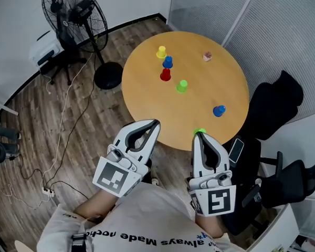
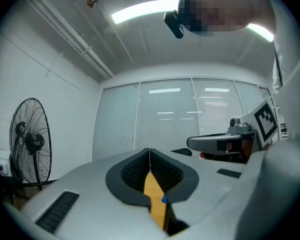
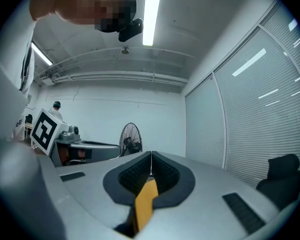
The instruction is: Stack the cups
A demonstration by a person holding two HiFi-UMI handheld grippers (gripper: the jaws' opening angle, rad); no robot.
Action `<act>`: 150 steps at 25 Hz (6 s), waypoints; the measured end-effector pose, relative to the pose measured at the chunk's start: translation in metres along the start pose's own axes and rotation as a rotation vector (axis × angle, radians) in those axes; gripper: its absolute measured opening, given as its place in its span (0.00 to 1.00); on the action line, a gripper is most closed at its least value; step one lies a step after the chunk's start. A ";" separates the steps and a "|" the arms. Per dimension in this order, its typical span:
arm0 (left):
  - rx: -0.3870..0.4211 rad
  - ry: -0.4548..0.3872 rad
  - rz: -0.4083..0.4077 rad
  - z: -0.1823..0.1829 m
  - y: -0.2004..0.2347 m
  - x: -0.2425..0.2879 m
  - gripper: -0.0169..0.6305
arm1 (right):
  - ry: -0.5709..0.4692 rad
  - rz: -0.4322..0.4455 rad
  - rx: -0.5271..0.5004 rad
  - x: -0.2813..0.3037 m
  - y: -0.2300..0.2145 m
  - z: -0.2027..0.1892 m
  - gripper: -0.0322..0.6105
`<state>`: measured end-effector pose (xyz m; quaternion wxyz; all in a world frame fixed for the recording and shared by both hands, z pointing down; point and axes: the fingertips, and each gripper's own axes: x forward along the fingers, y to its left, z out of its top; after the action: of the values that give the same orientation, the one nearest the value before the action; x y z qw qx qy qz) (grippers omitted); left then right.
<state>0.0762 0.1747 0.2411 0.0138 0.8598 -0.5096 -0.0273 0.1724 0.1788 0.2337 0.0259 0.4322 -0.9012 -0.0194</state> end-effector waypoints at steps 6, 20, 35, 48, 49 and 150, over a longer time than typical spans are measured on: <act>-0.002 0.003 -0.017 0.002 0.047 0.049 0.06 | 0.004 -0.012 -0.007 0.063 -0.025 0.005 0.09; -0.013 -0.006 -0.068 0.007 0.151 0.134 0.06 | 0.013 -0.052 -0.026 0.193 -0.059 0.011 0.09; -0.014 0.003 -0.117 -0.002 0.172 0.162 0.06 | 0.008 -0.078 -0.026 0.225 -0.073 0.003 0.10; -0.021 0.012 -0.131 -0.011 0.169 0.164 0.06 | 0.067 -0.090 -0.021 0.218 -0.086 -0.035 0.10; -0.021 0.014 -0.131 -0.013 0.169 0.163 0.06 | 0.081 -0.095 -0.019 0.215 -0.088 -0.044 0.10; -0.056 0.074 -0.151 -0.040 0.174 0.144 0.06 | 0.791 0.060 -0.021 0.241 -0.049 -0.438 0.44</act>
<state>-0.0046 -0.0348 0.2856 0.0543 0.8956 -0.4415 -0.0108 0.0881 -0.0451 0.6754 0.3759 0.3797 -0.8336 0.1402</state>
